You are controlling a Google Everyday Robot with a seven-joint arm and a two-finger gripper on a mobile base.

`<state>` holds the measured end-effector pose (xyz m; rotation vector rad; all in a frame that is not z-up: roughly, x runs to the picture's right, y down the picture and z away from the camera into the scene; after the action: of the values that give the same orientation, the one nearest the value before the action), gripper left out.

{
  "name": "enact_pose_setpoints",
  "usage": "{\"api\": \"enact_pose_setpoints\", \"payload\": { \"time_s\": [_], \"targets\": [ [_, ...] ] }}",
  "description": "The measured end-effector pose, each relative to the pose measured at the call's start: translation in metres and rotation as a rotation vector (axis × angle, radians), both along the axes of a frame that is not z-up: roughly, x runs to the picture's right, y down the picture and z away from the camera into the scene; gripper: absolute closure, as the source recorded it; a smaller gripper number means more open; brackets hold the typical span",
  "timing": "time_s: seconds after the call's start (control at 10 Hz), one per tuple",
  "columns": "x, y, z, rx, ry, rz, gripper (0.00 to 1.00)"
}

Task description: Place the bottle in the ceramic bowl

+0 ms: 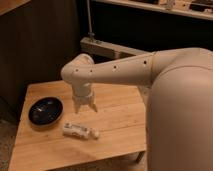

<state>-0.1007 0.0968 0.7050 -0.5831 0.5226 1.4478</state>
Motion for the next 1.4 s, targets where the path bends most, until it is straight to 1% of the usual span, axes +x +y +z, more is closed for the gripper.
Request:
{"api": "enact_pose_setpoints", "payload": {
  "time_s": [0.8,0.9,1.0,1.1,1.3,1.4],
  "targets": [
    [0.000,0.000,-0.002,0.004,-0.002,-0.006,0.35],
    [0.000,0.000,-0.004,0.022,-0.006,-0.030,0.35],
    [-0.009,0.003,-0.014,0.057,-0.074,-0.100,0.35],
    [-0.007,0.004,-0.021,0.077,-0.131,-0.168,0.35],
    [-0.001,0.005,-0.042,0.128,-0.295,-0.357,0.35],
    [0.002,0.007,-0.052,0.149,-0.372,-0.442,0.35]
  ]
}}
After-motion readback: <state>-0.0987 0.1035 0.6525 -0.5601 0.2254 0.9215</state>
